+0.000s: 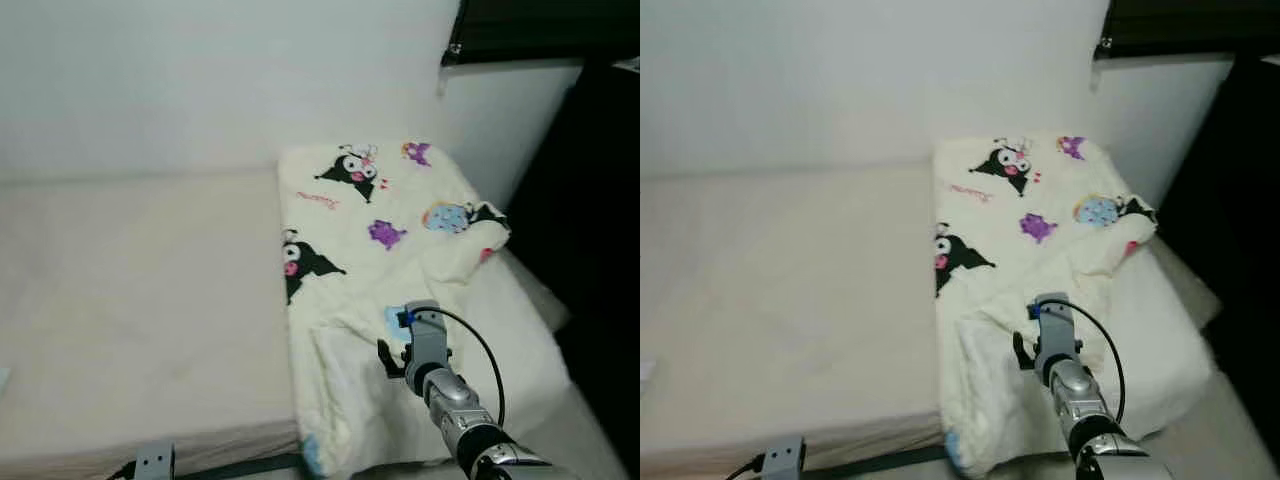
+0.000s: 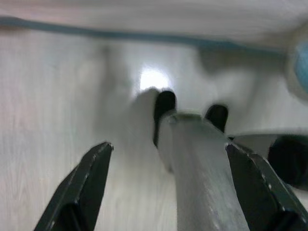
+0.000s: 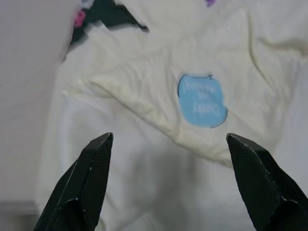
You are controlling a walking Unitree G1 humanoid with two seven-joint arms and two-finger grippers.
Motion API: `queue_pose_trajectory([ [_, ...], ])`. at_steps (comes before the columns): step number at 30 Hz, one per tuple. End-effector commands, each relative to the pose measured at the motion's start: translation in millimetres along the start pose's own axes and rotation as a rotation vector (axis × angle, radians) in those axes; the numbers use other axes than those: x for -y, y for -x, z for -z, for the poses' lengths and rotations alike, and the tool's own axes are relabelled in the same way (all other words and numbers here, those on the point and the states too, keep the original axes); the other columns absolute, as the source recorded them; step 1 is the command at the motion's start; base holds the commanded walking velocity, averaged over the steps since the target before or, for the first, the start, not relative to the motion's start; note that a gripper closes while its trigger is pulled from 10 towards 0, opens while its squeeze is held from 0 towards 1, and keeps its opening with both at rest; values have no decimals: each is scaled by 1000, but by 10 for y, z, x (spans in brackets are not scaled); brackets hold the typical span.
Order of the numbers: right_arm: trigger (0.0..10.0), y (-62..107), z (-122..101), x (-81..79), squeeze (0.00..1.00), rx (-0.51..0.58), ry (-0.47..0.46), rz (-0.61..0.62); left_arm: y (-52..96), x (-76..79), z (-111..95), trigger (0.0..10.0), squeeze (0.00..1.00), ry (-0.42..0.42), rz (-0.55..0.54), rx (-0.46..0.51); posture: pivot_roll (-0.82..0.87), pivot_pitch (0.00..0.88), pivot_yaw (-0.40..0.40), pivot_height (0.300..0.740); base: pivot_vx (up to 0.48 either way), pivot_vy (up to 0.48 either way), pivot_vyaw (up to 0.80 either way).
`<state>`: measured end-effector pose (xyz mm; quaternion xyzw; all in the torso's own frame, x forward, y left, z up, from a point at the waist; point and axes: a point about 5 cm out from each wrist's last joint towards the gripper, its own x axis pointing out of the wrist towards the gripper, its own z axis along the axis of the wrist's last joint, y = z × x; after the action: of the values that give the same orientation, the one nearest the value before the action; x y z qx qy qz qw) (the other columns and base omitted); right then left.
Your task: Clean up the room
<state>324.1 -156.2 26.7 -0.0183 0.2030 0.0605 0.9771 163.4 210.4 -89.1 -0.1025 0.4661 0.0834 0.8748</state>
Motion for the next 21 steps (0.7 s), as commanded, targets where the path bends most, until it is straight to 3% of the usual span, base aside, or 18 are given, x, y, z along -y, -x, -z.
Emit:
queue_pose_trajectory([
  [1,10000,19,36,60,0,-5,-23,24,15,-40,49,10000,0,-13,-4,-15,-108,114,-15,740,0,-435,0],
  [6,10000,25,42,76,0,-2,-35,35,70,-211,141,10000,0,-15,-18,-26,-111,117,-14,740,0,-432,0],
  [12,10000,34,72,80,0,-11,-33,38,91,-297,138,10000,0,-19,-27,-26,-109,113,-14,740,0,-432,0],
  [15,10000,34,73,78,0,-12,-32,37,86,-296,115,10000,0,-22,-28,-22,-108,112,-15,740,0,-435,0],
  [18,10000,30,62,73,0,-10,-22,31,47,-182,59,10000,0,-18,-20,-14,-109,110,-13,740,0,0,0],
  [21,10000,25,42,83,0,-8,8,32,13,-59,15,10000,0,-19,-10,-5,-108,111,-11,740,0,0,800],
])
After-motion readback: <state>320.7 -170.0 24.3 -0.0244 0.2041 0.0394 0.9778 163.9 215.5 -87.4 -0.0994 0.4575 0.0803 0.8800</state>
